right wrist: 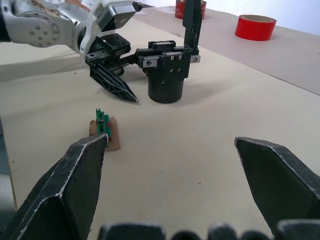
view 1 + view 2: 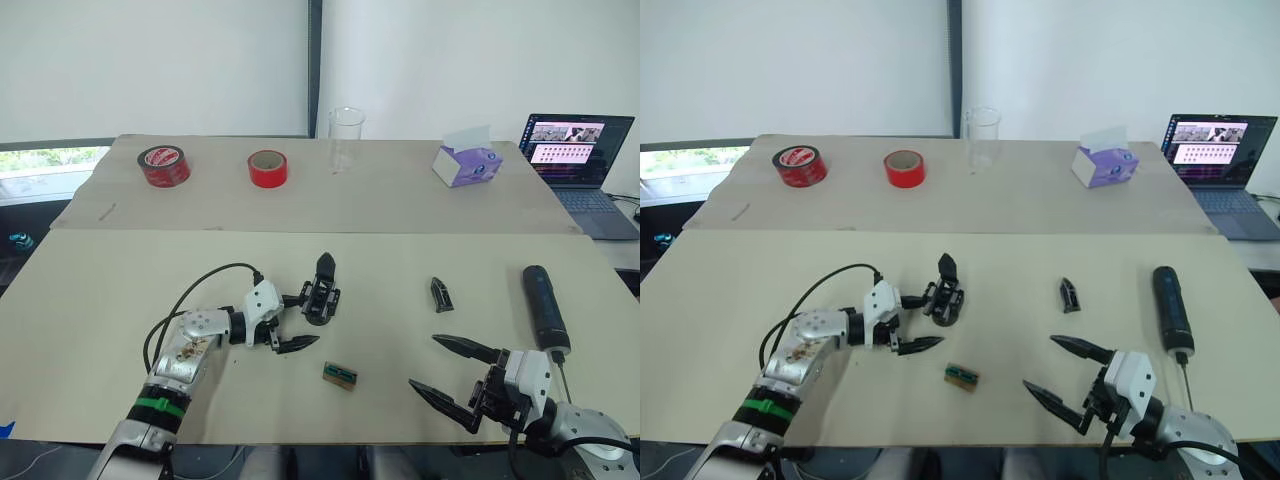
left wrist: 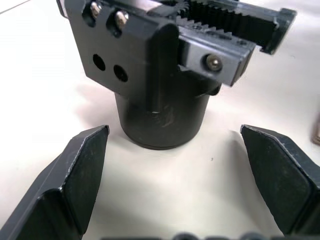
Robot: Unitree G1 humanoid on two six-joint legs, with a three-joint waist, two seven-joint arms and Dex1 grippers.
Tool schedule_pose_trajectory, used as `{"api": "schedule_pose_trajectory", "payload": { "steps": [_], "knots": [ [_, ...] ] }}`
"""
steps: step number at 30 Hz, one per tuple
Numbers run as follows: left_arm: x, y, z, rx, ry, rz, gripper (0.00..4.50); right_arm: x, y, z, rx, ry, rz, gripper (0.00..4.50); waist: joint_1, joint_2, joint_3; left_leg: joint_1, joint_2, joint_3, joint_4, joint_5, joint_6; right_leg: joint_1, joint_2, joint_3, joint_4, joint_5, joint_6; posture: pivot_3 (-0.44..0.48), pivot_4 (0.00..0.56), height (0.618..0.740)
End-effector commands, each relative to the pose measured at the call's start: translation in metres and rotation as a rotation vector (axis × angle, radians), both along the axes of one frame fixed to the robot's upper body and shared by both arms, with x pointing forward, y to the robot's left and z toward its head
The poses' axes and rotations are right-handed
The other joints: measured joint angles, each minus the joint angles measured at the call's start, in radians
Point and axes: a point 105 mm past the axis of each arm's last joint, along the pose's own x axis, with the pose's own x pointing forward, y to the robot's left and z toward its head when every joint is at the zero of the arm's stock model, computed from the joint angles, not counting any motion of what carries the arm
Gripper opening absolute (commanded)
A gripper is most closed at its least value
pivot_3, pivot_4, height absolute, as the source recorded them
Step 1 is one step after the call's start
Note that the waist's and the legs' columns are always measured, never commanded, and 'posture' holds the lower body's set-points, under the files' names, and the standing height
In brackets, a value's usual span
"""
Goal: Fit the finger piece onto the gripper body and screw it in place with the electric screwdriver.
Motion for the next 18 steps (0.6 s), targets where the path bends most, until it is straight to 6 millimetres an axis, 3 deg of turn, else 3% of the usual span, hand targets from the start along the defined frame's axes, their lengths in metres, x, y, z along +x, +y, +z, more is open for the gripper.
{"api": "schedule_pose_trajectory", "payload": {
  "steps": [1,5,9,12,15,18],
  "knots": [
    [0.001,-0.007,-0.004,-0.009,0.035,-0.115,4.45,0.0,0.0,0.009,0.002,-0.046,-0.003,4.5,0.003,0.0,0.0,0.0,0.0,0.0,0.0,0.0,0.0,0.0,0.0,0.0,0.0,0.0,0.0,0.0,0.15,0.74],
    [0.02,-0.017,0.001,-0.004,0.009,-0.127,4.45,-0.001,0.0,0.01,0.001,-0.048,-0.01,4.5,0.011,0.0,0.0,0.0,-0.001,0.0,0.001,0.0,0.0,0.001,0.0,0.0,-0.001,0.0,0.001,0.0,0.15,0.74],
    [0.017,-0.03,0.002,-0.005,0.014,-0.223,4.45,-0.002,0.002,0.012,0.0,-0.05,-0.026,4.5,0.013,0.0,0.0,-0.002,-0.001,0.0,0.002,0.0,0.001,0.0,0.0,0.0,-0.001,0.001,0.001,0.0,0.15,0.74],
    [0.015,-0.03,-0.001,0.007,0.014,-0.245,3.71,-0.003,0.002,0.012,0.0,-0.048,-0.034,4.5,0.013,0.0,0.0,-0.003,-0.001,0.0,0.002,-0.001,0.001,-0.001,0.0,0.0,-0.001,0.001,0.001,0.0,0.15,0.74],
    [0.015,-0.029,0.0,-0.004,0.0,-0.247,2.36,-0.005,0.002,0.012,-0.001,-0.046,-0.044,4.5,0.012,0.0,0.0,-0.003,0.0,0.0,0.002,-0.001,0.001,-0.001,0.001,0.0,-0.001,0.001,0.001,0.0,0.15,0.74],
    [0.012,-0.031,0.008,-0.043,-0.028,-0.264,2.35,-0.006,0.002,0.012,-0.003,-0.045,-0.051,4.5,0.01,0.0,0.0,-0.003,0.0,0.0,0.002,-0.001,0.001,-0.001,0.001,0.0,-0.001,0.001,0.001,0.0,0.15,0.74]
  ]
}}
